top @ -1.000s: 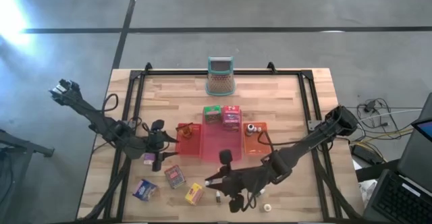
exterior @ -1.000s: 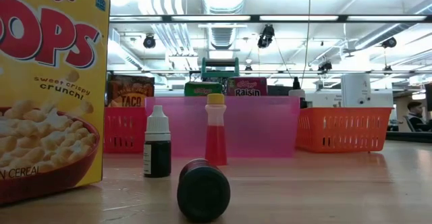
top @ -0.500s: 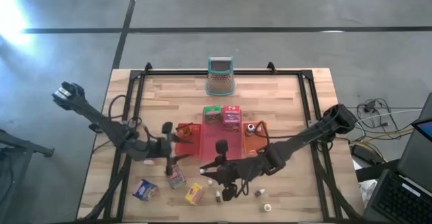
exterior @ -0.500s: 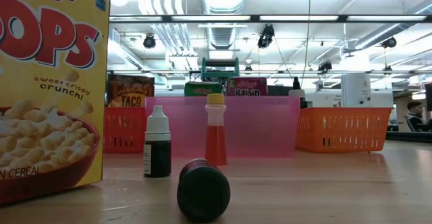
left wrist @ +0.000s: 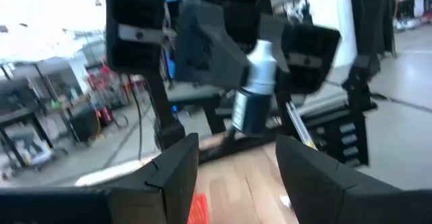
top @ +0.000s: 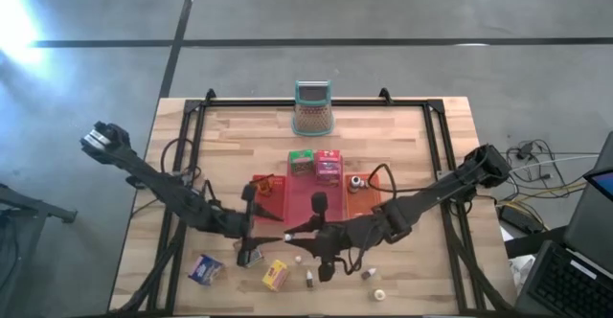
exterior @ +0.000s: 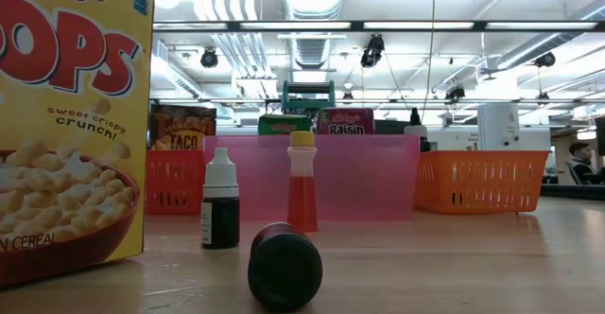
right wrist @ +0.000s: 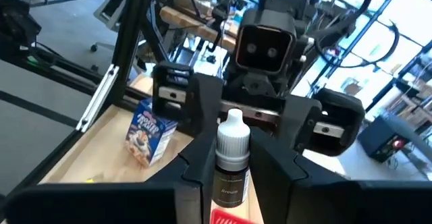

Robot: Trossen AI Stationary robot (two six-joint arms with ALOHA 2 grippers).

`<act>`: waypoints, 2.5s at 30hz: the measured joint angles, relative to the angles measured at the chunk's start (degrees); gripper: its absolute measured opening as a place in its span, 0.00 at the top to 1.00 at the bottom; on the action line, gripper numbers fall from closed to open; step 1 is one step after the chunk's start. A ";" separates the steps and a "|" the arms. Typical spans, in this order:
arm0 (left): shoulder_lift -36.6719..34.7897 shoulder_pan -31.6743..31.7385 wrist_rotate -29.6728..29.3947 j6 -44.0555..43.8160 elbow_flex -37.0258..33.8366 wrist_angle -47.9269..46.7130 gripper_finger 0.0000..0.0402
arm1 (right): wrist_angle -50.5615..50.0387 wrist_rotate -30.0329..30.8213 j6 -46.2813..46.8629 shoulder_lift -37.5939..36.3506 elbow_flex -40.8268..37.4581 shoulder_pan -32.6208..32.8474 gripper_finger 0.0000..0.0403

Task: Pick & Place Kitchen Items
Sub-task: Put the small brown food coloring bottle into the orange bin

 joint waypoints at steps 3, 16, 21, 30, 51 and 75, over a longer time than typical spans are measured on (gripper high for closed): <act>1.16 0.90 0.02 2.57 0.01 3.85 0.49 | 1.67 -0.01 -1.79 0.00 -0.10 -0.10 0.84; 2.55 3.71 6.66 3.87 1.33 6.46 0.49 | 2.89 -0.16 -2.54 -0.02 -0.12 -3.01 0.83; 2.55 3.92 6.56 4.40 2.11 6.17 0.49 | 3.10 -0.16 -2.75 -0.02 -0.12 -3.35 0.83; 2.55 4.50 6.40 3.58 2.26 5.67 0.49 | 3.05 -0.05 -2.80 -0.02 -0.12 -3.35 0.84; 2.46 4.78 6.16 1.64 2.09 3.85 0.77 | 1.80 -0.21 -2.24 -0.02 -0.14 -3.33 0.78; 0.49 7.86 4.94 -33.93 14.66 -58.07 0.77 | -29.17 -0.83 24.98 -4.23 -0.21 -0.69 0.62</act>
